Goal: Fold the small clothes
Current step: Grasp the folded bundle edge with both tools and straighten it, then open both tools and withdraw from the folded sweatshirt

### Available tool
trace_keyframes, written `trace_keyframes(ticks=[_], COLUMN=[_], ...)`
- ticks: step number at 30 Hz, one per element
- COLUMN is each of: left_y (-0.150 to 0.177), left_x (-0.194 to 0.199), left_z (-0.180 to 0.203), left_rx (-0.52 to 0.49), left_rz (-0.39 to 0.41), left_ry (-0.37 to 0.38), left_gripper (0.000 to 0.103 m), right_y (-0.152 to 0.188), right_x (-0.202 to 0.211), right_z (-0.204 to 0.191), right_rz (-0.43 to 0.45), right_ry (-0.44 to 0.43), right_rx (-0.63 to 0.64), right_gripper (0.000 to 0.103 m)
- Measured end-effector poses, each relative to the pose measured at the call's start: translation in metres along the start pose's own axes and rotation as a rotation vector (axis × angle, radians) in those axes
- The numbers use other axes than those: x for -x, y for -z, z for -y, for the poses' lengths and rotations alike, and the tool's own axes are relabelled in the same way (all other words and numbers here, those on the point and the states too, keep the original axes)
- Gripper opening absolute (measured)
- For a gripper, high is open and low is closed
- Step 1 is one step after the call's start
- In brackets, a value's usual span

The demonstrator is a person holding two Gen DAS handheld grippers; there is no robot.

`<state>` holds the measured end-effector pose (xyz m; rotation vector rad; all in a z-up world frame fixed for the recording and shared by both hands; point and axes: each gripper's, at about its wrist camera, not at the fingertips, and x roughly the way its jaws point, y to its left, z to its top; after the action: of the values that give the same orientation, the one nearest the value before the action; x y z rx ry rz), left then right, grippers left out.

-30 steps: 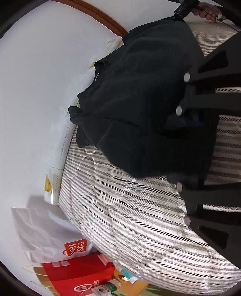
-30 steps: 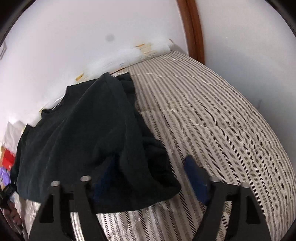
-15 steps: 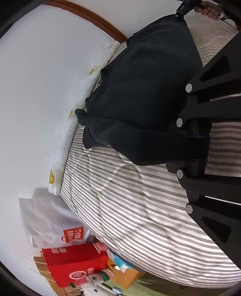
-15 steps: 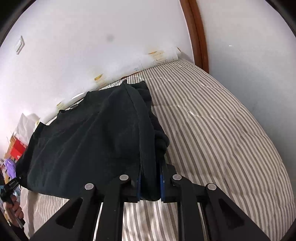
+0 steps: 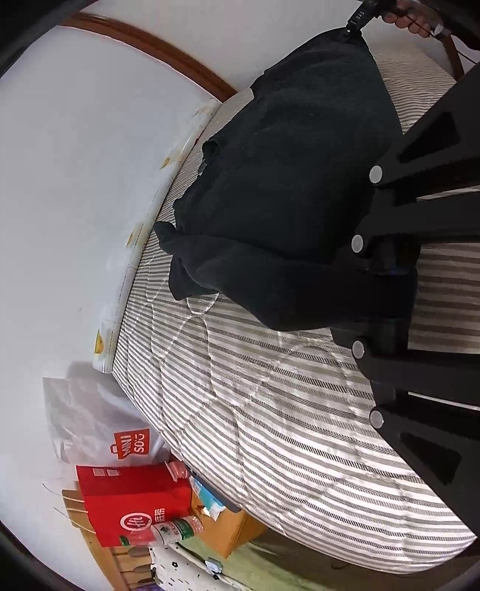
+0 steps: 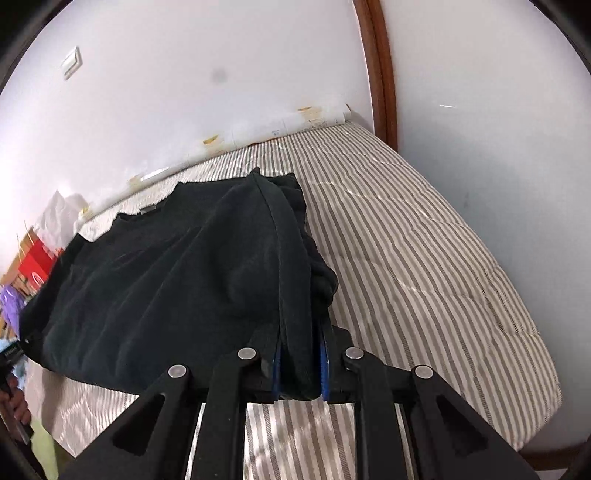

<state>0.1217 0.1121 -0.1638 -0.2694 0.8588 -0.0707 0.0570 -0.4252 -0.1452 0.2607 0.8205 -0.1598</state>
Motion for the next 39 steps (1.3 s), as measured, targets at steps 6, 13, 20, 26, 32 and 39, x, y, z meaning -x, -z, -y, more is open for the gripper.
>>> trace_keyframes(ticks=[6,13,20,26,32,39], left_y=[-0.001,-0.003,-0.008,-0.006,0.003,0.008], left_x=[0.012,0.035,0.054,0.072,0.074,0.062], left_z=[-0.014,-0.034,-0.079,-0.115,-0.136,-0.145], left_rx=[0.05,0.067,0.105,0.13,0.131,0.15], left_rz=[0.002,0.061,0.066,0.085,0.088,0.084], left_ry=[-0.016,-0.057,-0.132,-0.179,-0.169,-0.098], left_gripper=[0.03,0.066,0.067,0.067,0.068,0.068], right_y=[-0.011,-0.028,-0.007,0.039,0.095,0.131], right_x=[0.037,0.062,0.022,-0.008,-0.02,-0.029], right_z=[-0.032,-0.12,-0.267,-0.383,-0.449,-0.476], right_rz=[0.123,0.211,0.093,-0.031,-0.1,-0.073], right_ry=[0.118,-0.01,-0.216,-0.368,-0.397,-0.332], right_rx=[0.091,0.229,0.421,0.57,0.742,0.887], right_gripper=[0.042,0.05,0.054,0.054,0.054,0.054])
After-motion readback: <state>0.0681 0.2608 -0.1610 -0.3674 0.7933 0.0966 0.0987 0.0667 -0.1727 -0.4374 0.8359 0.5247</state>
